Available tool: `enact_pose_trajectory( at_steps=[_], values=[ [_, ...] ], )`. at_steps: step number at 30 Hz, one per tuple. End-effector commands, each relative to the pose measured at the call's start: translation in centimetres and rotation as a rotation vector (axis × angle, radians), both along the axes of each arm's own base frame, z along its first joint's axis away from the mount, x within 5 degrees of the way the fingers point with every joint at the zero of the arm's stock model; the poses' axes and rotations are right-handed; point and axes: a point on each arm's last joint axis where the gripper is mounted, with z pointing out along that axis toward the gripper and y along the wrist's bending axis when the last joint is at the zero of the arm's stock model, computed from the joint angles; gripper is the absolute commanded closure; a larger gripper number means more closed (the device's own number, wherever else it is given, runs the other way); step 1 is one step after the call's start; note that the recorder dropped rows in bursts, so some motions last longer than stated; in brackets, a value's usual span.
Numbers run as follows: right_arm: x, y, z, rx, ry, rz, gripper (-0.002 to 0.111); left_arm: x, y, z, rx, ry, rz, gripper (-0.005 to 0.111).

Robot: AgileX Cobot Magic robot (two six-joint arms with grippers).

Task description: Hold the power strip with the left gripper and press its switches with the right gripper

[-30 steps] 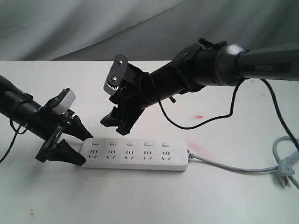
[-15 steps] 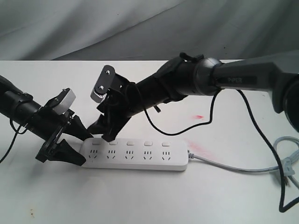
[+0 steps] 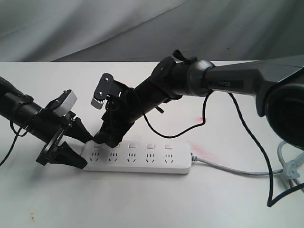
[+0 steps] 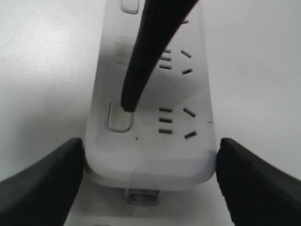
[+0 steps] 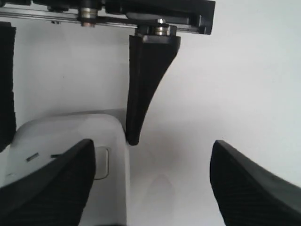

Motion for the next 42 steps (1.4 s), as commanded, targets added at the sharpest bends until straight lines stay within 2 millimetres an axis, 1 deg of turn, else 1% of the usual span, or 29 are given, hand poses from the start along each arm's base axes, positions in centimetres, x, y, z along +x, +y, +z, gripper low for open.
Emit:
enact_pose_trajectory(
  at_steps=[1, 7, 16, 20, 23, 28, 32, 37, 42],
  values=[
    [0.1, 0.1, 0.3, 0.003, -0.011, 0.002, 0.044, 0.3, 0.0, 0.2, 0.009, -0.022, 0.004, 0.063],
    [0.2, 0.2, -0.6, -0.006, -0.004, -0.008, 0.044, 0.3, 0.0, 0.2, 0.009, -0.022, 0.004, 0.063],
    [0.4, 0.1, -0.9, -0.011, -0.014, -0.019, 0.044, 0.3, 0.0, 0.2, 0.009, -0.022, 0.004, 0.063],
    [-0.1, 0.6, -1.5, -0.024, -0.006, 0.0, 0.044, 0.3, 0.0, 0.2, 0.009, -0.022, 0.004, 0.063],
    [-0.4, 0.9, -1.5, -0.024, -0.006, 0.01, 0.044, 0.3, 0.0, 0.2, 0.009, -0.022, 0.004, 0.063],
    [-0.3, 0.8, -1.6, -0.04, -0.01, 0.009, 0.044, 0.3, 0.0, 0.2, 0.009, -0.022, 0.004, 0.063],
    [-0.3, 0.5, -2.4, -0.085, -0.008, 0.013, 0.044, 0.3, 0.0, 0.2, 0.009, -0.022, 0.004, 0.063],
    [0.0, 0.4, -2.8, -0.094, -0.025, -0.009, 0.044, 0.3, 0.0, 0.2, 0.009, -0.022, 0.004, 0.063],
    [-0.1, 0.2, -3.9, -0.124, -0.015, -0.003, 0.044, 0.3, 0.0, 0.2, 0.009, -0.022, 0.004, 0.063]
  ],
)
